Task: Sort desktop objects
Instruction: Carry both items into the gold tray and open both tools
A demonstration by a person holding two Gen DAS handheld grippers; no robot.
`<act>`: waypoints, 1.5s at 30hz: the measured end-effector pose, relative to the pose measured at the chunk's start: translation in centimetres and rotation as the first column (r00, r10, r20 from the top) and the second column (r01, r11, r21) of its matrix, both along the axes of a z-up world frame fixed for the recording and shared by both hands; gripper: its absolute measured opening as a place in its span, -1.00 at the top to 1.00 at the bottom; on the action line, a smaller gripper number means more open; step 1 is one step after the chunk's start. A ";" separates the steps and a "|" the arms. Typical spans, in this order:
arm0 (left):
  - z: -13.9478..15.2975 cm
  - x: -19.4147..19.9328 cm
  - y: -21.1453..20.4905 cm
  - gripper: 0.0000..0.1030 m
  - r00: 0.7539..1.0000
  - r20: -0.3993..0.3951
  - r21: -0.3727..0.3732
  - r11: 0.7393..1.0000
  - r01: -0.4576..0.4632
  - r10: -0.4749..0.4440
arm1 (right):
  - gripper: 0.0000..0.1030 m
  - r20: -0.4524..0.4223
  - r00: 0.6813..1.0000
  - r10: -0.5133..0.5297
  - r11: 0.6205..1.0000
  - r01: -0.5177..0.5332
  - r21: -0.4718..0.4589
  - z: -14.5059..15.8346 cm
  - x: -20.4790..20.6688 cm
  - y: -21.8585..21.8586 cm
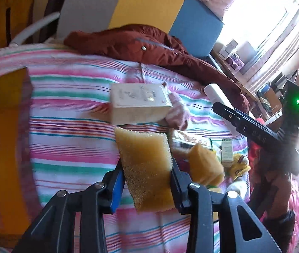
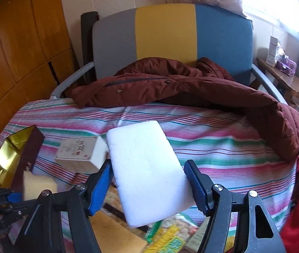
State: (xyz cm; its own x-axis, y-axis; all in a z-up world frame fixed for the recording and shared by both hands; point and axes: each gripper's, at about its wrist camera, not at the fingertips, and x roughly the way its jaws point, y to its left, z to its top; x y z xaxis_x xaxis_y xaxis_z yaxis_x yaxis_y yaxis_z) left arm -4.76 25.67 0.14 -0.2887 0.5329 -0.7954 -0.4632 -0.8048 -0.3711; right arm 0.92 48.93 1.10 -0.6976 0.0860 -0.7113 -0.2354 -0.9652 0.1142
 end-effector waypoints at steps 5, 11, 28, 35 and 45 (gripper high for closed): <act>1.8 0.1 -4.5 0.25 0.998 -0.049 -0.030 0.999 -0.027 0.025 | -0.35 -0.024 0.999 0.028 0.998 -0.029 -0.063 0.5 -0.2 -1.5; 3.3 -0.7 -11.9 0.25 0.992 -0.090 -0.062 0.994 -0.093 0.087 | -0.35 -0.051 0.995 0.080 0.991 -0.085 -0.108 2.1 -0.8 -5.6; 1.8 -6.9 -26.7 0.11 0.954 -0.194 -0.306 0.910 -0.279 0.227 | -0.36 0.005 0.920 0.392 0.893 -0.379 -0.243 2.1 -8.4 -28.0; 0.5 -7.0 -29.7 -0.36 0.945 -0.212 -0.367 0.876 -0.313 0.248 | -0.65 0.019 0.911 0.412 0.827 -0.365 -0.427 -0.8 -13.7 -34.8; 2.0 -4.0 -35.0 -0.33 0.876 -0.211 -0.193 0.860 -0.472 0.434 | -0.77 0.020 0.900 0.436 0.772 -0.362 -0.523 -2.7 -12.5 -36.5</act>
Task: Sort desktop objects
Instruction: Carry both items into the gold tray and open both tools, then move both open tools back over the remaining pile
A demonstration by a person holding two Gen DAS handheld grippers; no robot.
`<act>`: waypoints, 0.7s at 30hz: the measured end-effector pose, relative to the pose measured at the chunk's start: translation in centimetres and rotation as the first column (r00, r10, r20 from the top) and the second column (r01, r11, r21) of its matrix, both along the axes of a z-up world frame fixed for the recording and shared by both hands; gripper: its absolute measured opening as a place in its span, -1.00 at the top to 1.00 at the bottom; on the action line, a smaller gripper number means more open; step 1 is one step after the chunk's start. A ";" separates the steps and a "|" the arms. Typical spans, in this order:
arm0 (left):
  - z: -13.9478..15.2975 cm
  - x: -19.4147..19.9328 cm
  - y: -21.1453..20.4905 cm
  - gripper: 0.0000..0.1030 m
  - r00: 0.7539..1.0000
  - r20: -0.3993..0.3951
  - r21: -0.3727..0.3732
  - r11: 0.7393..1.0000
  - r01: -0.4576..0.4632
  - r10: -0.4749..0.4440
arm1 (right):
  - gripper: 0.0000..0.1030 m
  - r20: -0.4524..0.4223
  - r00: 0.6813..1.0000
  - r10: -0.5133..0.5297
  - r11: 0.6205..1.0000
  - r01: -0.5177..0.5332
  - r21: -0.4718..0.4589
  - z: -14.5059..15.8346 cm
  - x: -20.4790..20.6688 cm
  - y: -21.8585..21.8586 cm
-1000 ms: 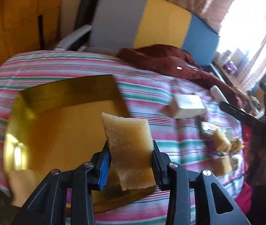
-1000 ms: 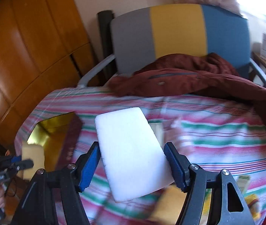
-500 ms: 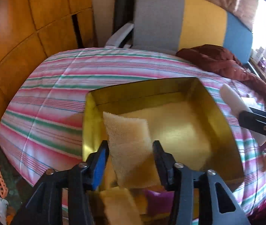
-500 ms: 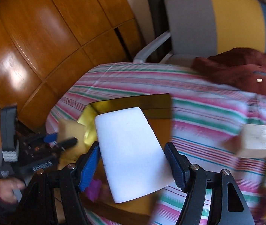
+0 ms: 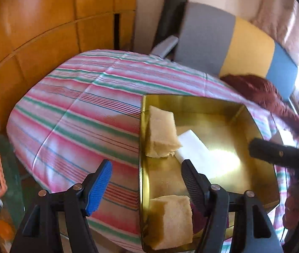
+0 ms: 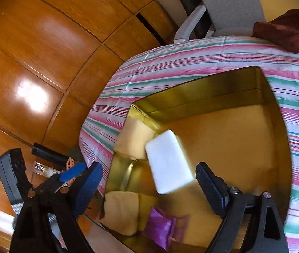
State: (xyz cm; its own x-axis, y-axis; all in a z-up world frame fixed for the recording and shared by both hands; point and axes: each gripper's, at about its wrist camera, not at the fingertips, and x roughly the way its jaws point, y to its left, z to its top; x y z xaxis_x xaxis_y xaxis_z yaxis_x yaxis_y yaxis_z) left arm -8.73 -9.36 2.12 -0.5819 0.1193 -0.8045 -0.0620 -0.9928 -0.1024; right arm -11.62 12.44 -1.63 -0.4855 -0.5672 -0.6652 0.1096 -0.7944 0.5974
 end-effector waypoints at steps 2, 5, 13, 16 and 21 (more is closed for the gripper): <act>0.4 0.7 -0.1 -0.33 0.999 -0.029 0.021 1.000 -0.016 0.017 | -0.79 -0.017 1.000 -0.011 1.000 0.011 0.019 0.4 1.0 0.5; 1.1 1.5 0.9 -0.33 0.999 -0.049 0.039 0.999 -0.008 0.010 | -0.87 -0.075 0.997 -0.014 0.994 0.022 0.107 1.4 2.9 0.8; 2.6 4.8 4.2 -0.33 0.990 -0.127 0.074 0.995 0.067 -0.058 | -0.99 -0.204 0.978 -0.033 0.935 0.103 0.341 3.4 8.4 2.5; 2.7 6.0 6.5 -0.33 0.980 -0.139 0.084 0.985 0.153 -0.140 | -0.99 -0.218 0.973 -0.068 0.915 0.148 0.376 3.8 10.3 4.9; 2.2 6.9 9.7 -0.33 0.959 -0.121 0.129 0.954 0.270 -0.255 | -0.99 -0.207 0.963 -0.171 0.885 0.242 0.398 3.8 12.3 9.4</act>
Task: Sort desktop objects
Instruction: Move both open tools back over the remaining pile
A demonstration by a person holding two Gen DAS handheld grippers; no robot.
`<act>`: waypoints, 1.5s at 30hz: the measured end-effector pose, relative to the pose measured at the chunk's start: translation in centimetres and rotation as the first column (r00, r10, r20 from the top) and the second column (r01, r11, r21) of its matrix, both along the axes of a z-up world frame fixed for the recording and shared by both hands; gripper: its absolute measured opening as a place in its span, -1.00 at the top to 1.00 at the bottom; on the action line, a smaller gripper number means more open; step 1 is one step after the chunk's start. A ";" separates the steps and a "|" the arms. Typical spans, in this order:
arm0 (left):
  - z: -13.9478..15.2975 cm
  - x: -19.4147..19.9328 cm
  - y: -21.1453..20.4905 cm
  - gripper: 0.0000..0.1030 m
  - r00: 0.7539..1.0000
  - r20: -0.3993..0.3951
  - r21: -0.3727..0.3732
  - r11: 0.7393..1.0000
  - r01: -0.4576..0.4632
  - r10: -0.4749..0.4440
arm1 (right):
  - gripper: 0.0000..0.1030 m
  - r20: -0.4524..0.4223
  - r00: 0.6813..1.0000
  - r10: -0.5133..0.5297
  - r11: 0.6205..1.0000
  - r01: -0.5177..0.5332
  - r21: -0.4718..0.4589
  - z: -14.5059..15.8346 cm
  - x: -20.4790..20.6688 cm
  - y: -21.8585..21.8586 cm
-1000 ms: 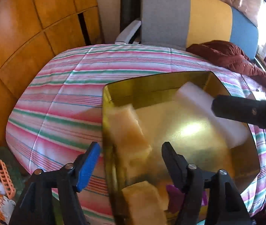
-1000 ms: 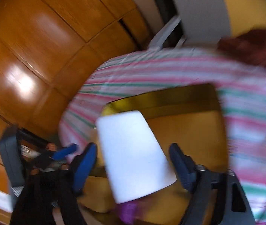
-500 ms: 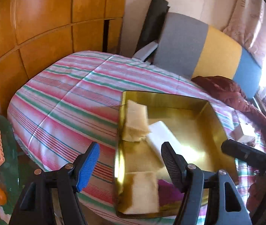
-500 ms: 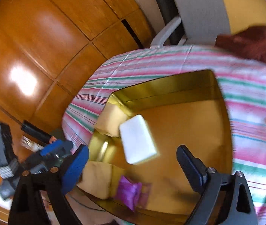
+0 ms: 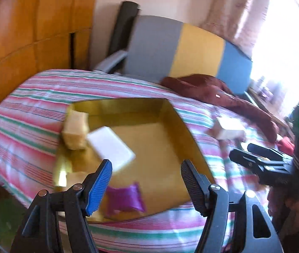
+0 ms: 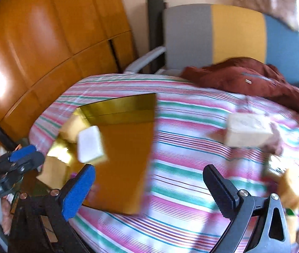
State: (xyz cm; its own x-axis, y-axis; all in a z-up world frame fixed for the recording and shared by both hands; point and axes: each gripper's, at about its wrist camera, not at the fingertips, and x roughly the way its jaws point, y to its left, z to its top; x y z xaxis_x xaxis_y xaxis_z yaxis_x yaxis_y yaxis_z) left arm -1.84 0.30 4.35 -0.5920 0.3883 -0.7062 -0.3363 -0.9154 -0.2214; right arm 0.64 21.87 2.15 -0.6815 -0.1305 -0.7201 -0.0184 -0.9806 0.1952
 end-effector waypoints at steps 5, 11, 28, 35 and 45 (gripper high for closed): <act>-0.7 0.6 3.2 -0.33 0.995 0.037 0.021 0.996 0.092 -0.093 | -0.99 0.032 0.992 -0.123 0.992 0.123 0.010 -0.8 2.6 5.4; -1.3 1.8 7.6 -0.33 0.975 0.067 0.008 0.977 0.212 -0.212 | -0.99 0.070 0.956 -0.286 0.958 0.286 0.005 -1.2 6.2 12.5; -4.5 4.9 17.6 -0.33 0.871 0.180 -0.025 0.883 0.469 -0.457 | -0.99 0.121 0.730 -0.672 0.691 0.678 -0.250 -0.4 19.5 28.5; -5.7 5.7 19.0 -0.32 0.851 0.203 -0.043 0.864 0.502 -0.485 | -0.99 0.124 0.719 -0.683 0.684 0.690 -0.237 -0.4 18.7 30.3; -7.3 6.1 20.1 -0.26 0.831 0.252 -0.050 0.850 0.524 -0.497 | -0.70 0.158 0.832 -0.532 0.792 0.555 -0.255 -1.3 11.4 32.4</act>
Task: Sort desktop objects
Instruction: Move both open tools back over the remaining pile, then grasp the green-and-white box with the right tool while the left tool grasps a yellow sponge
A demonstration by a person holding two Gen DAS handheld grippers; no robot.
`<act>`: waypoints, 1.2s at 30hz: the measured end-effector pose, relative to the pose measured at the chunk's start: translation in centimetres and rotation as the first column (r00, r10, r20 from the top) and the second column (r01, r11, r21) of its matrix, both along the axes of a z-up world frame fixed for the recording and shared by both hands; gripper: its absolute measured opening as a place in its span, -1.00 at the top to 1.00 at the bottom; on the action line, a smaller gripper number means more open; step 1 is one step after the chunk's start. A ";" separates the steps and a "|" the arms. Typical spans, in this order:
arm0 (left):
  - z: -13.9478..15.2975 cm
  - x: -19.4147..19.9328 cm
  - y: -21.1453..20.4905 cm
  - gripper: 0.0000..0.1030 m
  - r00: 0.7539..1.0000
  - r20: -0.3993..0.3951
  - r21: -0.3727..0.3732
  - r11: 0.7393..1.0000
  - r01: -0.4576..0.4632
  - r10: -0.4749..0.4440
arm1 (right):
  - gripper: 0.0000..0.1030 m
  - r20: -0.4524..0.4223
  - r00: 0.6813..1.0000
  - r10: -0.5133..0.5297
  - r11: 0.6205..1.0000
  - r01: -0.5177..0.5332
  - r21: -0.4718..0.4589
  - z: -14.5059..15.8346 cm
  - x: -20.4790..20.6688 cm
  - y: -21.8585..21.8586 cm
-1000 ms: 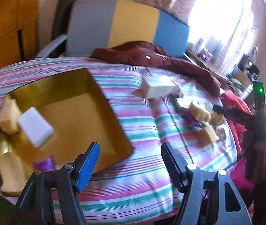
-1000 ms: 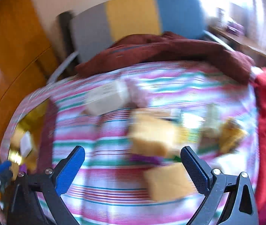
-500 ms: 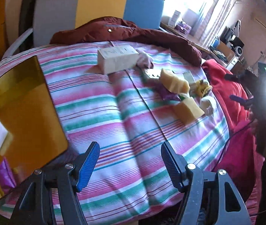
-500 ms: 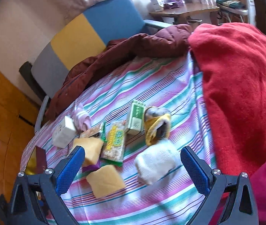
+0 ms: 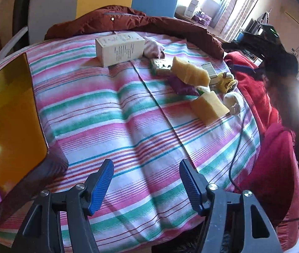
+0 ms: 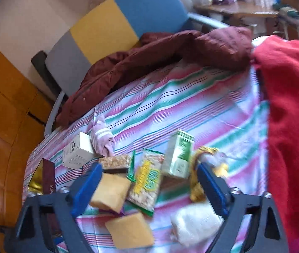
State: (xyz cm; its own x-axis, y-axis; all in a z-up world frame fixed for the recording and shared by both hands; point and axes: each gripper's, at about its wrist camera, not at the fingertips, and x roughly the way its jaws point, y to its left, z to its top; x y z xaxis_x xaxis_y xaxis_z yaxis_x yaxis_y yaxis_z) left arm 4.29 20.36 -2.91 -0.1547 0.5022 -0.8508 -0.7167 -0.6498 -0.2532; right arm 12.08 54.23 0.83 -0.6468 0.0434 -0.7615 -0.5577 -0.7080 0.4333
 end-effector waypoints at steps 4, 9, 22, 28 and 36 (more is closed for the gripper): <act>-0.5 0.0 0.2 -0.26 1.000 0.012 -0.010 1.000 0.001 -0.001 | -0.70 0.070 0.998 0.006 1.000 -0.005 -0.010 -1.6 -3.3 1.9; -0.7 -0.4 0.2 -0.26 1.000 0.016 -0.015 1.000 -0.005 0.005 | -0.61 0.218 0.976 0.019 1.000 -0.017 -0.011 -4.7 -6.1 4.1; -1.2 -1.3 1.9 -0.17 0.999 0.041 -0.009 1.000 -0.002 0.003 | 0.14 0.238 0.969 0.069 0.998 -0.069 -0.011 -6.6 -5.2 3.8; -0.5 -1.5 4.6 -0.13 0.999 0.025 0.040 0.999 0.029 -0.030 | 0.16 0.124 0.992 0.031 0.998 -0.037 0.050 -5.5 -3.3 3.2; -1.0 -1.8 9.4 -0.11 0.989 0.102 0.119 0.989 0.092 -0.104 | 0.26 0.003 0.996 0.084 0.984 -0.083 0.158 -1.6 -3.4 2.2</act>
